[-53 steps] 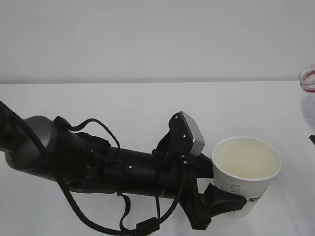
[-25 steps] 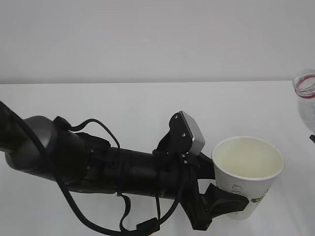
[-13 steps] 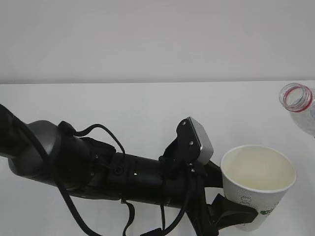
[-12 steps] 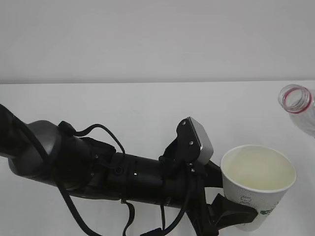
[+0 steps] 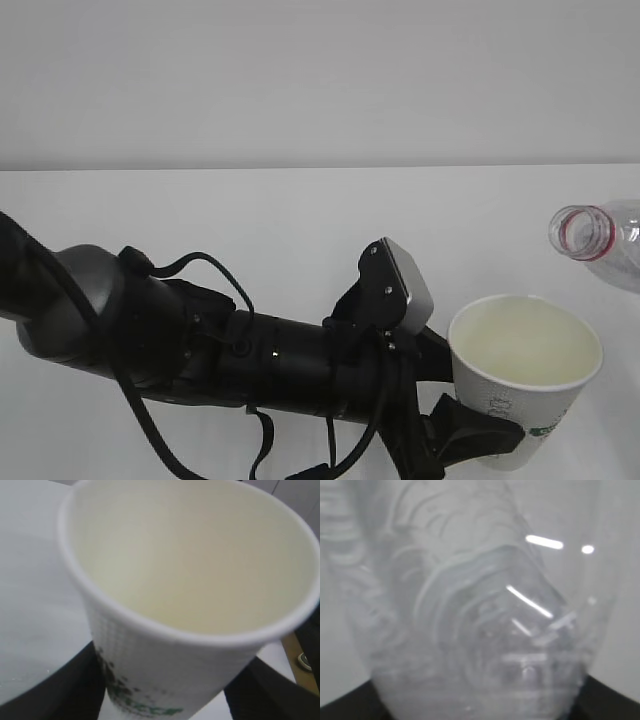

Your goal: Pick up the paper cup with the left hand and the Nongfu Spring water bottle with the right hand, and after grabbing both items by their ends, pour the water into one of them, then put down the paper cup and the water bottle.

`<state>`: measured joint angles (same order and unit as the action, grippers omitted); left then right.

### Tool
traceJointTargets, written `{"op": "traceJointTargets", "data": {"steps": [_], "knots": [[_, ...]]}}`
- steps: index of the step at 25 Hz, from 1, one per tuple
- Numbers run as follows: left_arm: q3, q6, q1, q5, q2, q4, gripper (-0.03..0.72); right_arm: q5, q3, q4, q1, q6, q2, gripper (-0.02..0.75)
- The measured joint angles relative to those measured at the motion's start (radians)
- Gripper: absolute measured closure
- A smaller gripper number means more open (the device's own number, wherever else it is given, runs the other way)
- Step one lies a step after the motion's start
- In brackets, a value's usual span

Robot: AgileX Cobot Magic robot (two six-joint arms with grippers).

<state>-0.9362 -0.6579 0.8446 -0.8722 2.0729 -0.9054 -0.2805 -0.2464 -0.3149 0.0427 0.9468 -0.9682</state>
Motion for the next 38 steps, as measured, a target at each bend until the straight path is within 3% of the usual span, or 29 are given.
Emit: {"op": "traceJointTargets", "data": {"steps": [38], "knots": [[0.0, -0.001, 0.0, -0.006, 0.0, 0.0, 0.188, -0.002, 0.0, 0.083, 0.0, 0.281, 0.0, 0.307]]}}
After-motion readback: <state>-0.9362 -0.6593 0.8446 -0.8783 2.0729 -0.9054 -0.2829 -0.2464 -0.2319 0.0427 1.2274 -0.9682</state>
